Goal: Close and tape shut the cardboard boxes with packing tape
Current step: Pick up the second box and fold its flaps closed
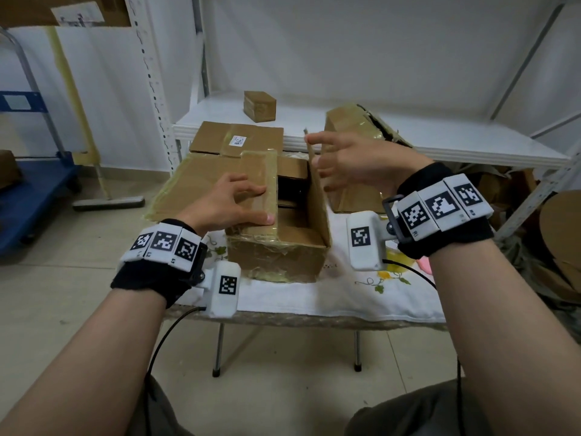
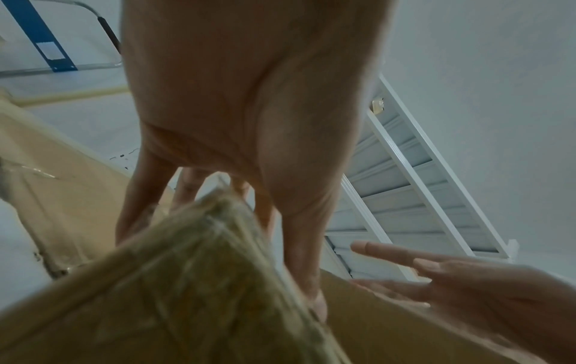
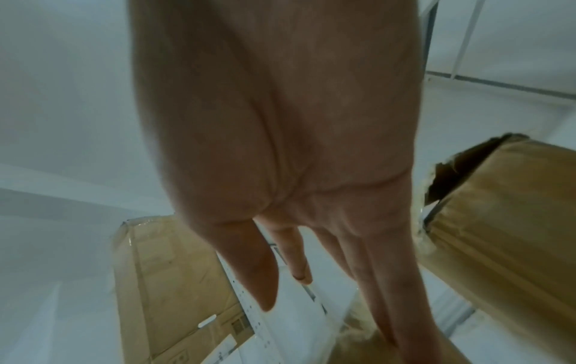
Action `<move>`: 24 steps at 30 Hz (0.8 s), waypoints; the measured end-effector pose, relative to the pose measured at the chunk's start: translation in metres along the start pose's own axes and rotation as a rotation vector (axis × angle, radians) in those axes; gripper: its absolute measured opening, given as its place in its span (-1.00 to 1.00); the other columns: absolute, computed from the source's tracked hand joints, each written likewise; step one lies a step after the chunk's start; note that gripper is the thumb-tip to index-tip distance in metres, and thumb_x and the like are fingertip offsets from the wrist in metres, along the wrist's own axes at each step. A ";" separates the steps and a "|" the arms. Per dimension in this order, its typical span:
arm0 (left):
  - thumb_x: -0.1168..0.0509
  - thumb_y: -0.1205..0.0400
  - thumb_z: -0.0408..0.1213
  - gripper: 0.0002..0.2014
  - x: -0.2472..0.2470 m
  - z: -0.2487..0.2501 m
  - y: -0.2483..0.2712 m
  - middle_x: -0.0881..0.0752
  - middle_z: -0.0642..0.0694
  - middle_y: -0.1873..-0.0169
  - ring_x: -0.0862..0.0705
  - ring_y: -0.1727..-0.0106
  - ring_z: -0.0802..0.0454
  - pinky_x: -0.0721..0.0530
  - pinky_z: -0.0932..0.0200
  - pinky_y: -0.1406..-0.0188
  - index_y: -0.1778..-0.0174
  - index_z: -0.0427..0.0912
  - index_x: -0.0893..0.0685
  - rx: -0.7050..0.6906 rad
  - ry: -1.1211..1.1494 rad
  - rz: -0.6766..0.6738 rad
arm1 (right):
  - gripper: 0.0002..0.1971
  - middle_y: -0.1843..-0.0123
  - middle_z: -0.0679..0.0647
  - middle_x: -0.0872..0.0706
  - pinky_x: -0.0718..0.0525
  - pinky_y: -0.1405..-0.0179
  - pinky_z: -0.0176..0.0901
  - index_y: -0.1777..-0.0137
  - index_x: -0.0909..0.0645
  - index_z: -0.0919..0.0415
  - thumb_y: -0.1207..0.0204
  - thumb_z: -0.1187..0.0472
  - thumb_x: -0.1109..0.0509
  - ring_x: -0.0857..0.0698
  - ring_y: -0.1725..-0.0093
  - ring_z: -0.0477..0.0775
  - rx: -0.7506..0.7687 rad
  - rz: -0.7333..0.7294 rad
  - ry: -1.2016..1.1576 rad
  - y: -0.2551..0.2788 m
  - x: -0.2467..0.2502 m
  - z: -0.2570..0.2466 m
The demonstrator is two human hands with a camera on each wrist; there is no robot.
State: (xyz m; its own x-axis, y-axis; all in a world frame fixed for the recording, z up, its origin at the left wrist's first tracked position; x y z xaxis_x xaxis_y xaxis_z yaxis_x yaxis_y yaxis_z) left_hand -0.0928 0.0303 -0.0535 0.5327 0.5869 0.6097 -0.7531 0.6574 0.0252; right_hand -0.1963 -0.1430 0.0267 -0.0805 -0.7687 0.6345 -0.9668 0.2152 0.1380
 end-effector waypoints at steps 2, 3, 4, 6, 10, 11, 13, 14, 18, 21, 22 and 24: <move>-0.51 -0.49 0.07 -0.42 0.000 -0.002 0.000 -0.26 0.12 -0.60 -0.39 -0.52 0.11 -0.40 0.02 -0.53 -0.44 0.07 -0.63 -0.003 0.002 0.003 | -0.40 -0.45 0.08 -0.62 -0.73 -0.35 0.10 -0.75 -0.22 -0.08 -0.76 0.25 -0.28 -0.66 -0.39 0.07 0.020 -0.060 -0.037 -0.004 -0.010 0.000; -0.43 -0.58 0.07 -0.51 0.001 -0.003 0.000 -0.26 0.10 -0.60 -0.39 -0.55 0.09 -0.38 -0.02 -0.58 -0.44 0.08 -0.64 -0.007 0.006 0.013 | -0.37 -0.48 0.08 -0.60 -0.73 -0.36 0.11 -0.76 -0.20 -0.08 -0.76 0.28 -0.28 -0.64 -0.41 0.05 0.031 -0.086 -0.049 -0.007 -0.017 0.003; -0.35 -0.66 0.02 -0.60 0.003 -0.005 -0.001 -0.27 0.08 -0.61 -0.37 -0.57 0.06 -0.36 -0.04 -0.60 -0.43 0.09 -0.65 -0.007 0.009 0.028 | -0.34 -0.51 0.06 -0.58 -0.71 -0.37 0.08 -0.77 -0.18 -0.06 -0.74 0.32 -0.29 -0.63 -0.42 0.04 0.033 -0.103 -0.040 -0.009 -0.023 0.006; -0.28 -0.74 -0.09 -0.65 0.006 -0.009 -0.002 -0.29 0.06 -0.60 -0.36 -0.59 -0.01 -0.45 -0.07 -0.54 -0.46 0.11 -0.63 0.010 0.013 0.063 | -0.29 -0.48 0.08 -0.59 -0.69 -0.34 -0.08 -0.76 -0.20 0.04 -0.68 0.43 -0.34 -0.63 -0.37 0.05 0.037 -0.095 -0.009 -0.012 -0.038 0.016; -0.38 -0.67 -0.12 -0.24 0.011 -0.021 0.002 -0.38 0.10 -0.33 -0.68 -0.08 -0.04 -0.70 0.10 0.16 -0.72 0.17 -0.13 0.136 0.139 0.084 | -0.14 -0.57 0.14 -0.47 -0.60 -0.26 -0.29 -0.72 -0.29 0.11 -0.47 0.41 -0.60 -0.47 -0.55 0.12 0.008 0.078 -0.026 -0.027 -0.047 0.042; -0.41 -0.64 -0.07 -0.18 0.011 -0.026 0.003 -0.46 0.08 -0.25 -0.69 0.01 -0.01 -0.70 0.09 0.23 -0.74 0.14 -0.07 0.194 0.180 0.074 | -0.01 -0.64 0.14 -0.40 -0.56 -0.44 -0.13 -0.73 -0.24 0.08 -0.37 0.28 -0.71 -0.42 -0.61 0.14 -0.014 0.129 -0.051 -0.031 -0.045 0.050; -0.37 -0.63 0.11 -0.24 0.002 -0.035 0.006 -0.68 -0.07 -0.14 -0.74 0.04 -0.11 -0.76 -0.01 0.21 -0.70 0.00 -0.21 0.312 0.217 -0.044 | 0.31 -0.70 0.12 -0.32 -0.46 -0.59 0.20 -0.77 -0.12 0.02 -0.08 -0.09 -0.83 -0.40 -0.63 0.19 -0.105 0.188 -0.096 -0.037 -0.040 0.067; -0.31 -0.62 0.21 -0.30 -0.004 -0.037 0.009 -0.73 -0.18 -0.10 -0.76 0.01 -0.20 -0.79 -0.05 0.14 -0.61 -0.08 -0.38 0.358 0.215 -0.120 | 0.38 -0.70 0.10 -0.33 -0.50 -0.54 0.26 -0.78 -0.08 0.02 -0.02 -0.20 -0.82 -0.44 -0.61 0.20 -0.163 0.179 -0.117 -0.036 -0.041 0.073; -0.22 -0.57 0.40 -0.31 -0.014 -0.046 0.010 -0.75 -0.34 -0.20 -0.75 -0.19 -0.32 -0.78 -0.12 -0.09 -0.29 -0.16 -0.69 0.416 0.257 -0.228 | -0.06 -0.44 0.20 -0.67 -0.74 -0.29 0.20 -0.58 -0.44 0.18 -0.32 -0.36 -0.59 -0.73 -0.22 0.18 -0.308 -0.028 -0.286 -0.029 -0.066 0.090; -0.30 -0.45 0.47 -0.19 -0.017 -0.049 0.009 -0.73 -0.37 -0.25 -0.72 -0.27 -0.35 -0.74 -0.19 -0.19 -0.35 -0.17 -0.67 0.425 0.314 -0.255 | -0.39 -0.39 0.22 -0.69 -0.80 -0.13 0.12 -0.43 -0.57 0.06 -0.54 -0.32 -0.43 -0.76 -0.19 0.28 -0.330 -0.105 -0.337 -0.028 -0.074 0.093; -0.32 -0.44 0.47 -0.17 -0.016 -0.046 0.010 -0.74 -0.37 -0.24 -0.73 -0.26 -0.35 -0.73 -0.17 -0.19 -0.37 -0.18 -0.65 0.415 0.329 -0.255 | -0.40 -0.40 0.20 -0.67 -0.79 -0.16 0.14 -0.45 -0.55 0.02 -0.54 -0.32 -0.43 -0.76 -0.25 0.30 -0.324 -0.115 -0.346 -0.027 -0.073 0.092; -0.34 -0.47 0.40 -0.19 -0.013 -0.035 0.011 -0.74 -0.31 -0.15 -0.73 -0.13 -0.28 -0.67 -0.11 -0.14 -0.40 -0.22 -0.63 0.359 0.378 -0.243 | -0.40 -0.42 0.16 -0.64 -0.76 -0.27 0.25 -0.51 -0.48 -0.06 -0.56 -0.30 -0.42 -0.72 -0.33 0.32 -0.286 -0.128 -0.365 -0.025 -0.066 0.086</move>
State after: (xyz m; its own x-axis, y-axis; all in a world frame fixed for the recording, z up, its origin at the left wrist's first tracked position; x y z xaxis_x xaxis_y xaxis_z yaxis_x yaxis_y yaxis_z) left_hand -0.0944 0.0466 -0.0889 0.7582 0.6107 0.2285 -0.6404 0.6315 0.4372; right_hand -0.1880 -0.1493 -0.0842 -0.0946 -0.9500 0.2976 -0.8731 0.2228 0.4337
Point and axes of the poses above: each hand's wrist, its own y-axis away from the middle knuckle, its own x-axis out of the back of the hand, z = x × y, the point moved 7 cm from there along -y, towards the middle knuckle
